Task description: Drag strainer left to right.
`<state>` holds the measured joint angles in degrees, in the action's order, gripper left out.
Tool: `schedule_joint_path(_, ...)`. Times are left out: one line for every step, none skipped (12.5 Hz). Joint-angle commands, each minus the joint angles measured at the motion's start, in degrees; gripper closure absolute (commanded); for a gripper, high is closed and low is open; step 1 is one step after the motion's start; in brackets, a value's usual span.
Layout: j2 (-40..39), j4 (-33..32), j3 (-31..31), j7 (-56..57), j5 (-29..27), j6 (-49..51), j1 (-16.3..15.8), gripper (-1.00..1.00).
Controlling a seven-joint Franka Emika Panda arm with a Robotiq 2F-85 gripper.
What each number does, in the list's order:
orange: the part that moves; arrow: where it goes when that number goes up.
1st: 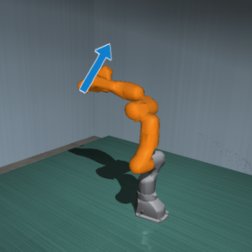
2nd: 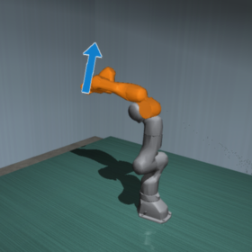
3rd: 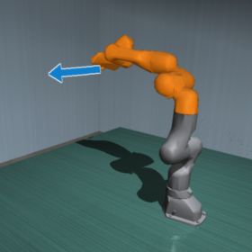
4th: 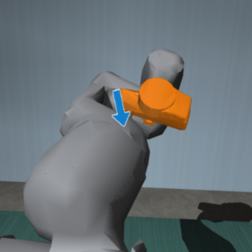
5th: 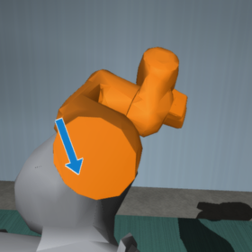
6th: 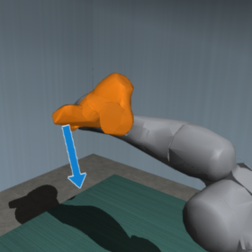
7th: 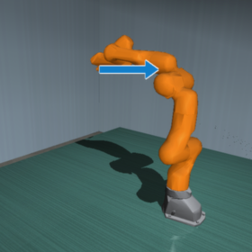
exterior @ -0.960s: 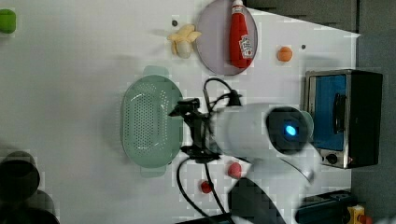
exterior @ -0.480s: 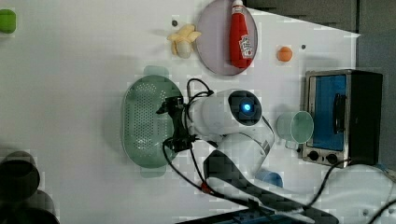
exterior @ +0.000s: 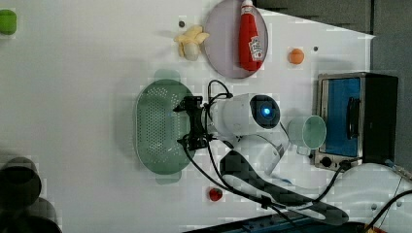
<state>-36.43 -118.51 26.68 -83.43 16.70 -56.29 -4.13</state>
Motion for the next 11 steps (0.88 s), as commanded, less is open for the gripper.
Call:
schedule_joint_path(3.35,-3.51,-1.56,-2.65,0.95,-1.01,0.32,-1.00)
schedule_joint_path(4.44,-4.86,-1.69,-2.15,0.94,-1.85,0.98,-1.00)
schedule_joint_path(5.65,-6.33,-1.71,-1.74,0.94,-2.62,1.85,-1.00)
schedule_joint_path(6.83,-7.88,-1.71,-1.44,0.95,-3.02,2.78,-1.00)
schedule_joint_path(7.92,-9.29,-1.74,-1.11,0.95,-3.57,3.72,-1.00)
schedule_joint_path(8.83,-10.68,-1.76,-1.04,0.95,-3.61,4.71,-1.00)
schedule_joint_path(9.54,-11.87,-1.82,-0.55,0.96,-3.80,5.71,-1.00)
schedule_joint_path(10.10,-12.90,-2.00,0.87,0.96,-3.92,6.66,-1.00)
schedule_joint_path(10.52,-13.81,-2.46,2.68,0.96,-4.67,7.48,-1.00)
schedule_joint_path(10.80,-14.62,-3.09,4.20,0.96,-5.51,8.28,-1.00)
schedule_joint_path(11.07,-15.37,-3.89,5.47,0.96,-6.62,8.99,-1.00)
